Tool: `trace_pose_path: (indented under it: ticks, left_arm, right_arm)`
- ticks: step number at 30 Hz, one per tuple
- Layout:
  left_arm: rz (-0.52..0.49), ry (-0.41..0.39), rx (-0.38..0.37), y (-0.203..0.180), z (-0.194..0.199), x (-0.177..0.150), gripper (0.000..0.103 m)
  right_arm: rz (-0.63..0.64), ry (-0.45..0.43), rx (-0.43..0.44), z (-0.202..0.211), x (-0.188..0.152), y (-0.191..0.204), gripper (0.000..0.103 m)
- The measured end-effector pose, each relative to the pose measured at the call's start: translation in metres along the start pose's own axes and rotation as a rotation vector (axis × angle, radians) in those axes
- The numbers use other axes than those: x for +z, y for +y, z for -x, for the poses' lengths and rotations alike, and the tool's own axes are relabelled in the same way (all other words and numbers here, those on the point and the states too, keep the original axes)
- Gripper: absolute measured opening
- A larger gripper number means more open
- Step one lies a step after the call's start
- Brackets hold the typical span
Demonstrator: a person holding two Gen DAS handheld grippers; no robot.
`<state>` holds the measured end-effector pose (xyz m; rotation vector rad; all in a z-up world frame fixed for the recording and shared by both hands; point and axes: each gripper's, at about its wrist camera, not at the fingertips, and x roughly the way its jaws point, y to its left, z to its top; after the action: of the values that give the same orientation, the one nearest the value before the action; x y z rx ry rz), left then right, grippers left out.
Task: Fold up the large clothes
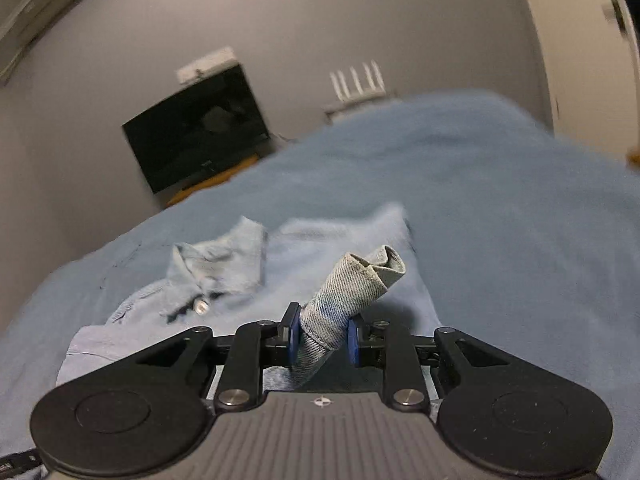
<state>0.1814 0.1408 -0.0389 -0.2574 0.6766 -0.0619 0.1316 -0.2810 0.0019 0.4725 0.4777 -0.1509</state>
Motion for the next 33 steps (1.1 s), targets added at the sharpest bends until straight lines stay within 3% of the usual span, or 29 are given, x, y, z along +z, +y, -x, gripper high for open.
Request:
trace_pose_path:
  ticks: [4, 6, 8, 10, 12, 14, 15, 17, 18, 20, 23, 26, 29, 30, 33]
  left_arm:
    - [-0.006, 0.007, 0.010, 0.000, -0.003, -0.001, 0.072]
    - [-0.007, 0.019, 0.018, 0.000, -0.006, 0.000, 0.072]
    - [-0.008, 0.035, 0.021, 0.000, -0.010, -0.002, 0.072]
    - [-0.009, 0.028, 0.029, 0.003, -0.012, -0.002, 0.072]
    - [0.007, -0.008, 0.020, 0.004, -0.009, 0.000, 0.072]
    - [0.019, -0.052, 0.014, 0.005, -0.003, 0.002, 0.072]
    - [0.018, -0.065, 0.017, 0.005, -0.001, 0.003, 0.072]
    - [0.017, -0.079, 0.028, 0.006, 0.000, 0.004, 0.072]
    - [0.022, -0.083, 0.029, 0.007, 0.001, 0.005, 0.072]
    - [0.036, -0.095, 0.032, 0.009, 0.001, 0.006, 0.072]
    - [0.037, -0.132, 0.037, 0.009, 0.002, 0.008, 0.072]
    - [0.032, -0.183, 0.041, 0.008, 0.000, 0.009, 0.074]
    - [0.029, -0.220, 0.016, 0.002, -0.002, 0.013, 0.080]
    - [0.017, -0.233, 0.004, -0.002, -0.003, 0.014, 0.081]
    - [-0.060, -0.274, -0.002, -0.016, -0.007, 0.018, 0.088]
  right_arm:
    - [-0.030, 0.012, 0.006, -0.007, -0.022, -0.008, 0.036]
    - [-0.015, 0.010, 0.005, -0.011, -0.029, -0.005, 0.047]
    - [-0.001, 0.010, 0.001, -0.015, -0.030, -0.005, 0.045]
    - [0.014, -0.012, -0.012, -0.011, -0.030, -0.008, 0.032]
    - [0.035, -0.038, -0.012, -0.009, -0.032, -0.008, 0.032]
    - [0.054, -0.026, -0.069, -0.010, -0.033, -0.007, 0.034]
    - [0.048, -0.005, -0.133, -0.013, -0.035, -0.008, 0.049]
    - [-0.005, -0.002, -0.220, -0.010, -0.038, -0.014, 0.071]
    - [-0.042, -0.023, -0.211, -0.005, -0.037, -0.018, 0.073]
    - [-0.041, -0.080, -0.218, 0.003, -0.030, -0.016, 0.072]
    - [0.064, -0.165, -0.208, 0.006, -0.016, -0.002, 0.072]
    - [0.145, -0.149, -0.122, -0.005, -0.007, 0.010, 0.071]
    - [0.231, -0.076, -0.037, -0.020, -0.009, 0.024, 0.055]
    - [0.257, -0.063, -0.028, -0.022, -0.014, 0.028, 0.045]
    - [0.305, -0.014, -0.044, -0.036, -0.022, 0.034, 0.030]
